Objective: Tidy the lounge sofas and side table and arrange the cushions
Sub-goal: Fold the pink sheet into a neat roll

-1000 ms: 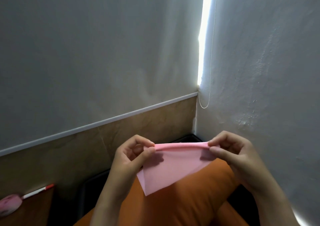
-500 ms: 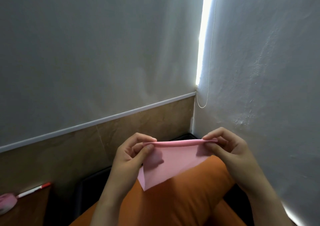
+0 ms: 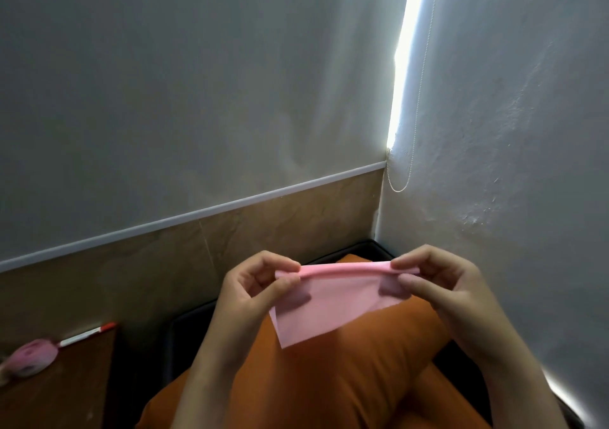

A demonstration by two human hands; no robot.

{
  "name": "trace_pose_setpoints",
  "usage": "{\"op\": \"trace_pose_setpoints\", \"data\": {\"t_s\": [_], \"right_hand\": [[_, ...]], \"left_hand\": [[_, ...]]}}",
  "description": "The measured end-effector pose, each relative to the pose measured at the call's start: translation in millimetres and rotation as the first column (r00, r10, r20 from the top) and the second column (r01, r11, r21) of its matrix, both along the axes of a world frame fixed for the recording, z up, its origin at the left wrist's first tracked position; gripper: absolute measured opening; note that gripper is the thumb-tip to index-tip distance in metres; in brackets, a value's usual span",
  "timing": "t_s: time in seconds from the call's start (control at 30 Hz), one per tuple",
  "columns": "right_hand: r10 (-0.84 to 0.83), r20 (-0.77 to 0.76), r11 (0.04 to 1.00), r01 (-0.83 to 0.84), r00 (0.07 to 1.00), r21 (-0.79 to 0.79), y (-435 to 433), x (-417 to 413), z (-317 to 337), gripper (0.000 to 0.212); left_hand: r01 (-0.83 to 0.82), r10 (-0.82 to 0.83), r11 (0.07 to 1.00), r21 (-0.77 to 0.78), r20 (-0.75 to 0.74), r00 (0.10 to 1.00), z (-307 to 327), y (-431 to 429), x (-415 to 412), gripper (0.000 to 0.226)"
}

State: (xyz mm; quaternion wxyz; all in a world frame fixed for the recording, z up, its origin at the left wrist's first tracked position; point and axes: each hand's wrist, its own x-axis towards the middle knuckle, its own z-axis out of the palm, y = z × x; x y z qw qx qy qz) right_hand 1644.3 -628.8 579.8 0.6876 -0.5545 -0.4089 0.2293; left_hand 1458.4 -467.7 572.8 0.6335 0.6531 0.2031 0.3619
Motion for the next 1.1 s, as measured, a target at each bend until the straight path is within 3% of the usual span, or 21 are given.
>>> {"op": "trace_pose_setpoints", "data": {"t_s": [0.13, 0.27, 0.5, 0.63, 0.87, 1.1], "right_hand": [[-0.029, 0.011, 1.0, 0.029, 1.0, -0.011, 4.6, -16.0, -2.7, 0.019], [-0.054, 0.063, 0.997, 0.057, 0.997, -0.049, 4.4, -28.0, -9.5, 0.027], [-0.147, 0.128, 0.987, 0.155, 0.981, -0.053, -2.2, -52.6, -18.5, 0.014], [-0.181, 0.026, 0.982, 0.183, 0.983, -0.053, -5.3, -61.3, -17.6, 0.013], [-0.08, -0.059, 0.994, 0.075, 0.995, -0.085, -17.7, -73.7, -15.8, 0.009], [-0.044, -0.093, 0.999, 0.044, 0.995, -0.004, -19.3, -77.0, -13.0, 0.022]], "left_hand": [[-0.057, 0.062, 0.996, 0.067, -0.069, 0.996, 0.7, 0.1, -8.3, 0.01], [-0.042, 0.048, 0.997, 0.067, -0.097, 0.994, -2.3, 2.8, -17.6, 0.021], [0.0, 0.02, 0.988, 0.153, -0.127, 0.992, -7.2, -0.4, -29.6, 0.013], [0.062, -0.047, 0.993, 0.097, -0.149, 0.988, -7.5, -4.7, -34.7, 0.011], [0.154, -0.153, 0.988, 0.004, -0.112, 0.982, -11.1, -3.4, -44.4, 0.014], [0.178, -0.176, 0.98, -0.09, 0.028, 0.984, -11.5, -1.2, -48.4, 0.013]]}}
